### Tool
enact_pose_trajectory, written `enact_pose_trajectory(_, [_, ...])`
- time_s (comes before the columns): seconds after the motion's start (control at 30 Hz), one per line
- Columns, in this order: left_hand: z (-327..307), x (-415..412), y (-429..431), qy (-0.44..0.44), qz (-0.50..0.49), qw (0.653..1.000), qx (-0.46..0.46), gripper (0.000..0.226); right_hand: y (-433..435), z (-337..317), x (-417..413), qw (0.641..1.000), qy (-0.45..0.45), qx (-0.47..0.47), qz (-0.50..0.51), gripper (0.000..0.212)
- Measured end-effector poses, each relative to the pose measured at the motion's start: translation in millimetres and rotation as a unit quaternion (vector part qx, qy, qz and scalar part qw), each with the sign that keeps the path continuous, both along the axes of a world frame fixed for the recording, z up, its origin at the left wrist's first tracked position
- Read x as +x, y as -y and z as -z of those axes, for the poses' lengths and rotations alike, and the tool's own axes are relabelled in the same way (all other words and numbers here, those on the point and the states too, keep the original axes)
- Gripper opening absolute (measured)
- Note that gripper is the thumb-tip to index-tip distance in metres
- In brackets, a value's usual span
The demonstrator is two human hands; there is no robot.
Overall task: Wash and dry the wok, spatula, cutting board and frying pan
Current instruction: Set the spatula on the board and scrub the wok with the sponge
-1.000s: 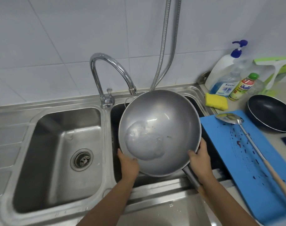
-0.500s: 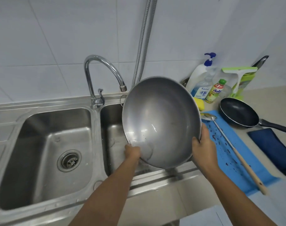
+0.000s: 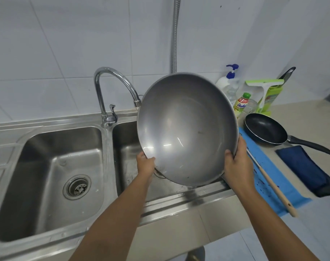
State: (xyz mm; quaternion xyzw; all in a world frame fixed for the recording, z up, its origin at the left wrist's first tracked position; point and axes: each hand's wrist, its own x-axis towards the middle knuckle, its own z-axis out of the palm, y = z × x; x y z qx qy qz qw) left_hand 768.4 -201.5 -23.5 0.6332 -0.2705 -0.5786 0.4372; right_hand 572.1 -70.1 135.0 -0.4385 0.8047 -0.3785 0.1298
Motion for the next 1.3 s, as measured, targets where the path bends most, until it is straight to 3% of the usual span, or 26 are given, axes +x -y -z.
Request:
enact_pose_trajectory(0.37, [-6, -10, 11, -0.067, 0.019, 0.998, 0.008, 0.056, -10, -10, 4, 0.999, -0.043, -0.031, -0.007, 0.053])
enact_pose_trajectory(0.63, [-10, -14, 4, -0.057, 0.012, 0.998, 0.011, 0.056, -18, -3, 3, 0.999, -0.032, -0.018, 0.002, 0.053])
enact_pose_trajectory(0.7, [-13, -8, 3, -0.034, 0.004, 0.999, -0.009, 0.048, -18, 1, -2, 1.000, 0.007, -0.028, 0.013, 0.051])
enact_pose_trajectory(0.83, [-36, 11, -6, -0.001, -0.004, 0.998, -0.070, 0.034, -18, 12, -12, 0.982, 0.173, -0.057, 0.049, 0.049])
enact_pose_trajectory(1.0, [-53, 38, -16, 0.007, 0.007, 0.996, -0.089, 0.050, -14, 36, -17, 0.946, 0.308, -0.056, 0.085, 0.042])
enact_pose_trajectory(1.07, [-51, 43, -26, -0.023, -0.012, 0.997, -0.076, 0.055, -9, 50, -15, 0.934, 0.342, -0.042, 0.097, 0.040])
enact_pose_trajectory(1.23, [-51, 8, -91, -0.180, -0.042, 0.983, 0.001, 0.041, 3, 85, -4, 0.894, 0.440, -0.026, 0.088, 0.054])
enact_pose_trajectory(1.3, [-52, -1, -100, -0.184, -0.056, 0.981, 0.004, 0.046, 2, 88, 7, 0.880, 0.469, -0.017, 0.072, 0.055])
